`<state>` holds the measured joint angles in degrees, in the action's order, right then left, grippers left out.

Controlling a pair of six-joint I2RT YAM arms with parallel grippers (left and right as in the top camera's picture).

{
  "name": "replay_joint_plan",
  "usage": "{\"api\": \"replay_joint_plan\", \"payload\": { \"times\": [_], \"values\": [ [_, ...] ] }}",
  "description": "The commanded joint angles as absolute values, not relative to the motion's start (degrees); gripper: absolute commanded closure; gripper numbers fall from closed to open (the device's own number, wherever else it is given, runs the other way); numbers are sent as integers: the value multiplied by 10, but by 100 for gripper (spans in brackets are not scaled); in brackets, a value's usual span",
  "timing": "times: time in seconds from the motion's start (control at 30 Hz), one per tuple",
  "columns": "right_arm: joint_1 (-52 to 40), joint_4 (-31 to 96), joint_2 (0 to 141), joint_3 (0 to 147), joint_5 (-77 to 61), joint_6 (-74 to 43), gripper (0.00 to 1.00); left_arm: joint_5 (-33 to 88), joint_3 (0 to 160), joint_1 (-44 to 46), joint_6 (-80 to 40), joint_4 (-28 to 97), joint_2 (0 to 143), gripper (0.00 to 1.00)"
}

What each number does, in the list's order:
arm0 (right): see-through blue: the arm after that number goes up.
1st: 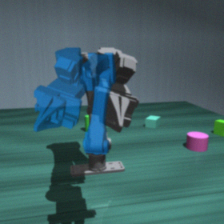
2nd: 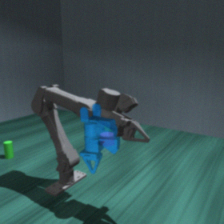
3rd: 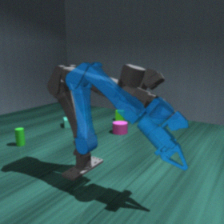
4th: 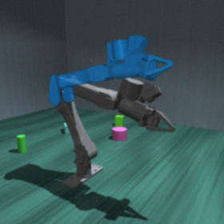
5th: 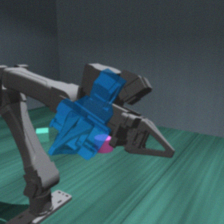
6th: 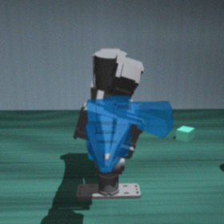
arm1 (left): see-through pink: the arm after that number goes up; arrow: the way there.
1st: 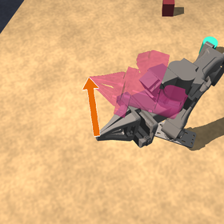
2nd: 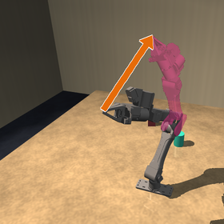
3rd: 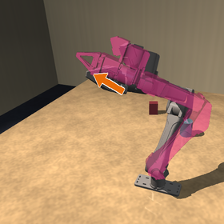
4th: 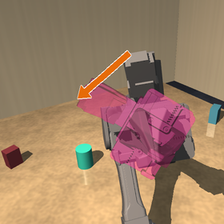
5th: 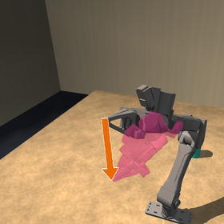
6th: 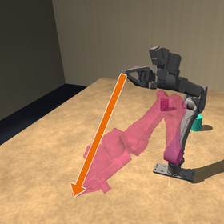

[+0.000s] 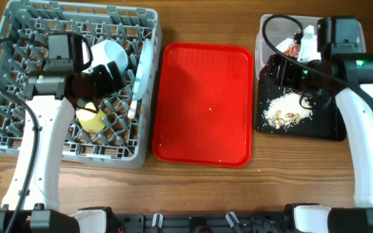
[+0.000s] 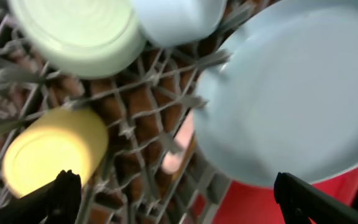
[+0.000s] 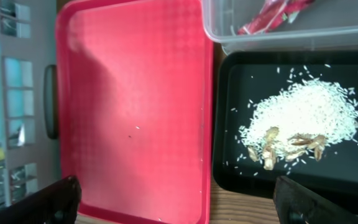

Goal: Sort waste into correct bins and load items into the dishwasher rack

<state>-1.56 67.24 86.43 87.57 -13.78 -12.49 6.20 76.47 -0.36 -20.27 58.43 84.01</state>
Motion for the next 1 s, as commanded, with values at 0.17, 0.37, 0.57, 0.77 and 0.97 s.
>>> {"api": "replay_joint_plan", "payload": {
  "times": [0.17, 0.37, 0.57, 0.77, 0.97],
  "values": [
    [-17, 689, 841, 829, -91, -141, 0, 34, 733, 11, -138, 669, 821, 0],
    [-17, 617, 720, 712, -89, -144, 1, 42, 632, 51, -122, 615, 700, 0],
    [-17, 538, 553, 607, -78, -135, 0, 46, 533, 85, -119, 565, 517, 0],
    [-17, 549, 462, 587, -64, -135, 0, 47, 496, 98, -122, 555, 375, 0],
    [-17, 549, 472, 587, -64, -136, 0, 46, 496, 98, -122, 564, 358, 0]
  ]
}}
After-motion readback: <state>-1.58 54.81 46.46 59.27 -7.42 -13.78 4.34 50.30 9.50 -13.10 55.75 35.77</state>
